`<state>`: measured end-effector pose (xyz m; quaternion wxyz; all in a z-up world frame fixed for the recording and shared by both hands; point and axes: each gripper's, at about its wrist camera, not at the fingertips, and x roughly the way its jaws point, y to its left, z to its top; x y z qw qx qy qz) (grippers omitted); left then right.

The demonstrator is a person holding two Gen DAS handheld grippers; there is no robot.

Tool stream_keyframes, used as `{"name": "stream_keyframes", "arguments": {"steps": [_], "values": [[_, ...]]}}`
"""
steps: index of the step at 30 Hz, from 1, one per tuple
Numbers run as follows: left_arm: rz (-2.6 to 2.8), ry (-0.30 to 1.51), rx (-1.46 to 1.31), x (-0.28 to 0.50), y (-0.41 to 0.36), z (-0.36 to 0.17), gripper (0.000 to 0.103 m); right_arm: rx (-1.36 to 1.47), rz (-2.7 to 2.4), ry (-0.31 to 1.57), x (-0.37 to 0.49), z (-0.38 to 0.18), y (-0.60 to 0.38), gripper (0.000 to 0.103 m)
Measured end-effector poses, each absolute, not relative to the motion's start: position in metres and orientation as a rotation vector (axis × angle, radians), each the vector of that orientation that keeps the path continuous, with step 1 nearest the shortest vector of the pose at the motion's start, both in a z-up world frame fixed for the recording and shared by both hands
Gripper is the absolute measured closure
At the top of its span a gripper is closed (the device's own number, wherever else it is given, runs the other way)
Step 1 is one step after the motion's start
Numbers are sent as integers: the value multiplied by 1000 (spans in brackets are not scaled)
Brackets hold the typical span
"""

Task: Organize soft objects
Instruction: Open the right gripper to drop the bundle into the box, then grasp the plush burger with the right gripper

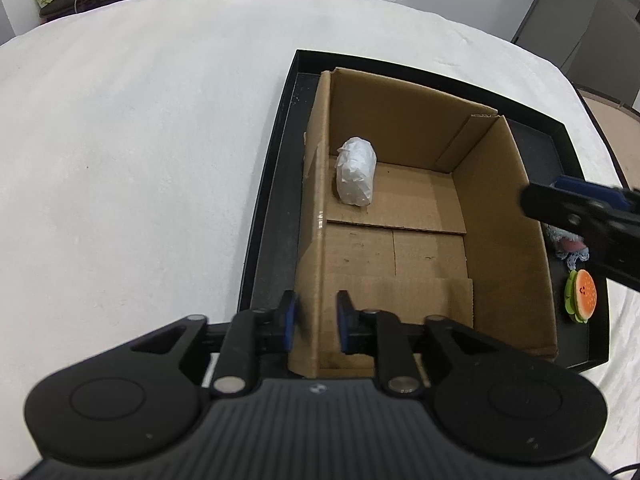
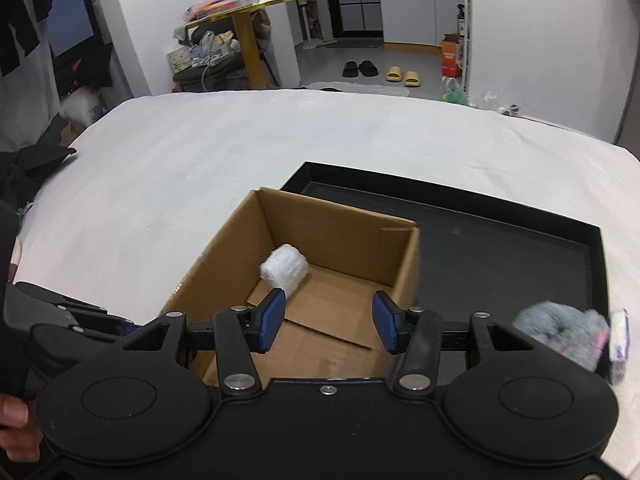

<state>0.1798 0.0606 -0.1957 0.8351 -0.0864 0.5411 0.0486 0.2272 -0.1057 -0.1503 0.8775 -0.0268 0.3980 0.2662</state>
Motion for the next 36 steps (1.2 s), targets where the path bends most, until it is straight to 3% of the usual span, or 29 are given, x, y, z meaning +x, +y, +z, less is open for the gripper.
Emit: {"name": "stream_keyframes", "arguments": {"steps": [5, 7, 17, 36], "values": [[117, 1131, -196, 181, 55, -193, 31, -12, 516, 835, 226, -147, -133, 54], [127, 1120, -186, 181, 50, -191, 28, 1, 496, 836, 226, -147, -144, 54], [150, 1106, -164, 186, 36, -190, 26, 67, 392, 877, 219, -170, -201, 41], [212, 1087, -87, 194, 10, -192, 22, 110, 316, 950, 209, -222, -262, 39]]}}
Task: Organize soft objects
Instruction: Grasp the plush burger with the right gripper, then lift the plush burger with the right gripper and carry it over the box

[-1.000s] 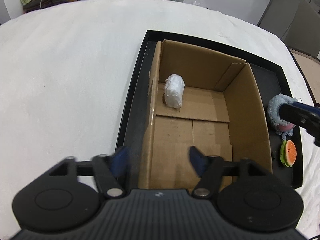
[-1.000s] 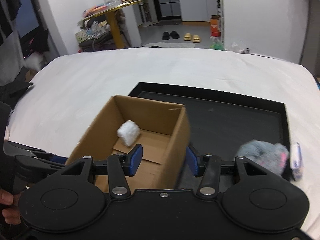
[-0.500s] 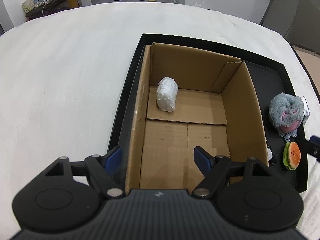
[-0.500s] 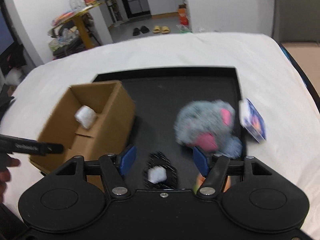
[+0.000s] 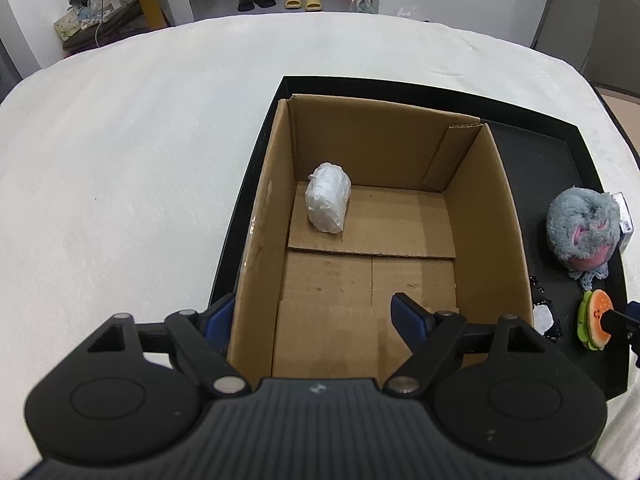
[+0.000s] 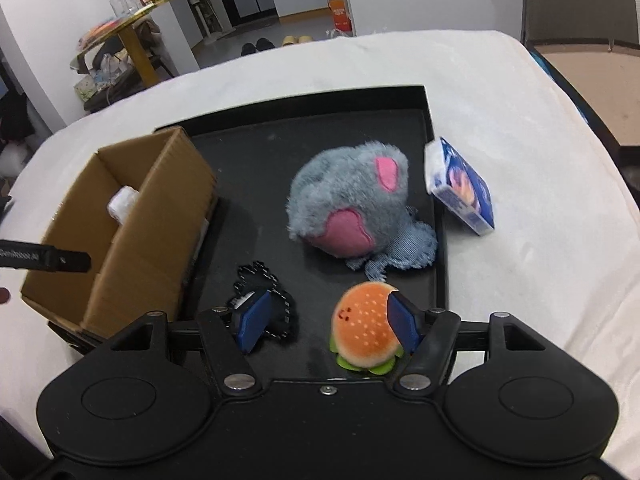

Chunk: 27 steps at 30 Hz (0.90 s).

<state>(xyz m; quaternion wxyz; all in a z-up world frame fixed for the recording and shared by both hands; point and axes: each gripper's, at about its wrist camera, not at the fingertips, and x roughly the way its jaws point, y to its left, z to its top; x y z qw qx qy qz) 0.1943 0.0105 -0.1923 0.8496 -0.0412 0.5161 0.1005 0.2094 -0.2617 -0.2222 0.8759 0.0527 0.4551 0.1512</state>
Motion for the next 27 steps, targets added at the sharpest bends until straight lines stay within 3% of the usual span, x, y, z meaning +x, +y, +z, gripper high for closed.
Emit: {"name": "stream_keyframes", "arguments": {"steps": [7, 12, 13, 14, 15, 16, 27], "values": [[236, 1087, -67, 197, 6, -195, 21, 104, 281, 976, 212, -241, -268, 32], [238, 1090, -76, 196, 4, -194, 21, 108, 276, 991, 214, -253, -267, 32], [239, 1089, -73, 196, 4, -194, 21, 95, 270, 989, 213, -256, -266, 36], [238, 1089, -69, 196, 4, -194, 21, 85, 264, 992, 213, -258, -264, 51], [237, 1091, -66, 196, 4, -194, 21, 81, 259, 999, 214, -259, -264, 60], [237, 1092, -67, 197, 4, -194, 21, 84, 256, 1005, 214, -260, -264, 62], [231, 1081, -56, 192, 3, -191, 21, 77, 281, 948, 205, -243, -263, 65]]}}
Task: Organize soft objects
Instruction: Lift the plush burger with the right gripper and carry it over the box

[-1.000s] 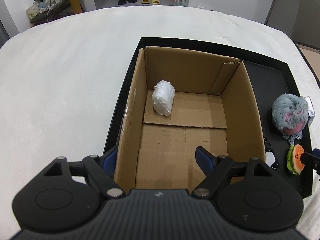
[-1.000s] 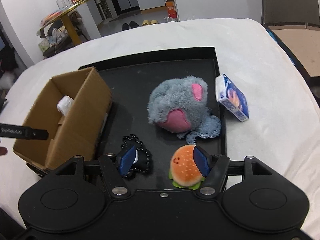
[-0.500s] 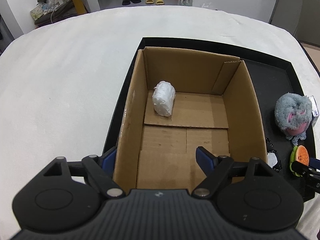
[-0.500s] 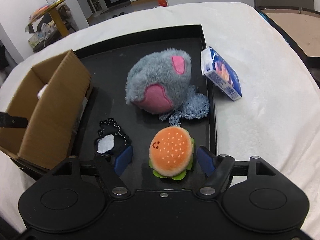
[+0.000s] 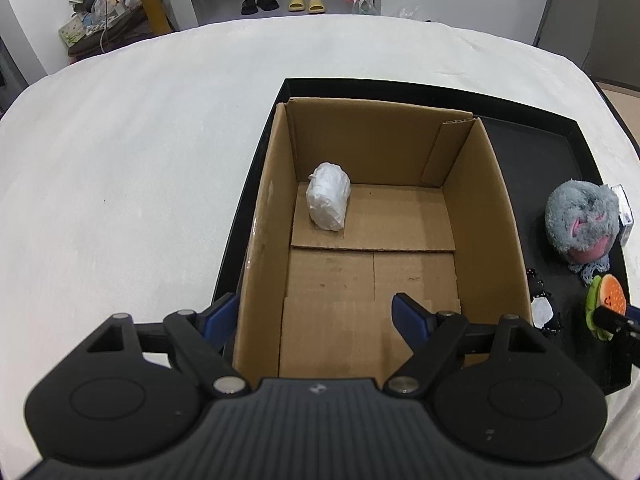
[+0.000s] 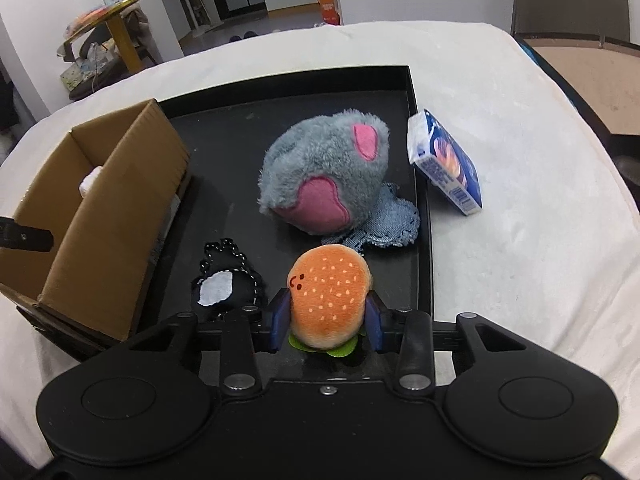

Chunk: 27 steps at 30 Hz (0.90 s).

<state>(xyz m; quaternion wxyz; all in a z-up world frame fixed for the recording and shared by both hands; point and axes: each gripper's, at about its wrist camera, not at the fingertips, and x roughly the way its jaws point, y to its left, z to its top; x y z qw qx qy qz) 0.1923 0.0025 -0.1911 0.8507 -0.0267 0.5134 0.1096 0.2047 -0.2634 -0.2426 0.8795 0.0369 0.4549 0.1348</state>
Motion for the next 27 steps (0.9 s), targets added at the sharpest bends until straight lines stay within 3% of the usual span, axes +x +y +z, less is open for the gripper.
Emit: {"name": "stream_keyframes", "arguments": {"steps": [27], "values": [[197, 1077, -100, 184, 26, -191, 21, 31, 344, 819, 209, -189, -218, 65]]}}
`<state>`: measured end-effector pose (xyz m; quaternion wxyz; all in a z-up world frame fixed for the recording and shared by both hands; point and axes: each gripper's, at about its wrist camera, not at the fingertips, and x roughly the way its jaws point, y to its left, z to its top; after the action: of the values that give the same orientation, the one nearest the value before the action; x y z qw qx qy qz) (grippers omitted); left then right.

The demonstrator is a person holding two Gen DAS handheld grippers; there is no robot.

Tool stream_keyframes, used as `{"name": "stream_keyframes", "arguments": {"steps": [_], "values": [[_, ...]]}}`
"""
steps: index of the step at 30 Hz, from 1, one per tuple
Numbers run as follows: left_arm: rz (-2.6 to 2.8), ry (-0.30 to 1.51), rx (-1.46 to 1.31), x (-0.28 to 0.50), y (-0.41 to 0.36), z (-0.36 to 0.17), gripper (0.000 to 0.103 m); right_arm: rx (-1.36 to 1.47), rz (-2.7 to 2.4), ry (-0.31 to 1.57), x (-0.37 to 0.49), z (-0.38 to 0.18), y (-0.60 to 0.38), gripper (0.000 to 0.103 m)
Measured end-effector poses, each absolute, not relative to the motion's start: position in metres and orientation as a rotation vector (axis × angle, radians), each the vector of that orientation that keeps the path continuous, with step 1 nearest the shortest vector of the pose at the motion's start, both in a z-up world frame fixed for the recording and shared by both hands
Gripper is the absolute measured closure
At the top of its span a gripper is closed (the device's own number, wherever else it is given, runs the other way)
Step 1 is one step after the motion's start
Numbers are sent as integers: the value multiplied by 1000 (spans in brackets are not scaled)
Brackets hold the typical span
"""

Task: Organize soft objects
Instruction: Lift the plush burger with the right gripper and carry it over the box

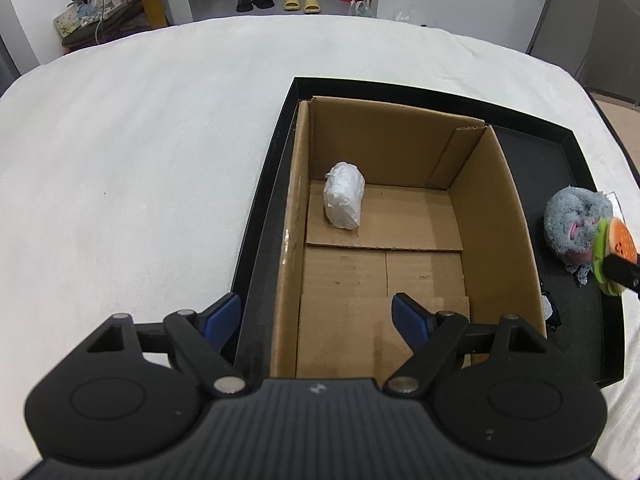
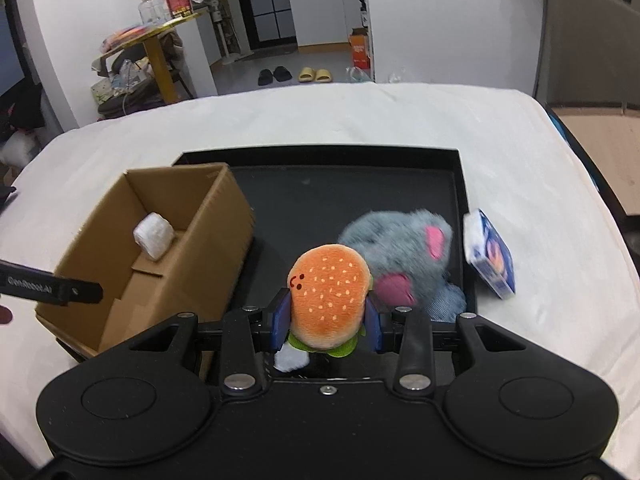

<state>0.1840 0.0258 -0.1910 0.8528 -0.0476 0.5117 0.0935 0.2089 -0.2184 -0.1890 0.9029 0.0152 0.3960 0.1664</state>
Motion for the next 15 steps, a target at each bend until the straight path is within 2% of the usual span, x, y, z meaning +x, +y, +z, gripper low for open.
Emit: {"name": "stream_keyframes", "arguments": {"steps": [15], "values": [[154, 1051, -139, 179, 47, -196, 25, -6, 389, 714, 217, -154, -166, 65]]}}
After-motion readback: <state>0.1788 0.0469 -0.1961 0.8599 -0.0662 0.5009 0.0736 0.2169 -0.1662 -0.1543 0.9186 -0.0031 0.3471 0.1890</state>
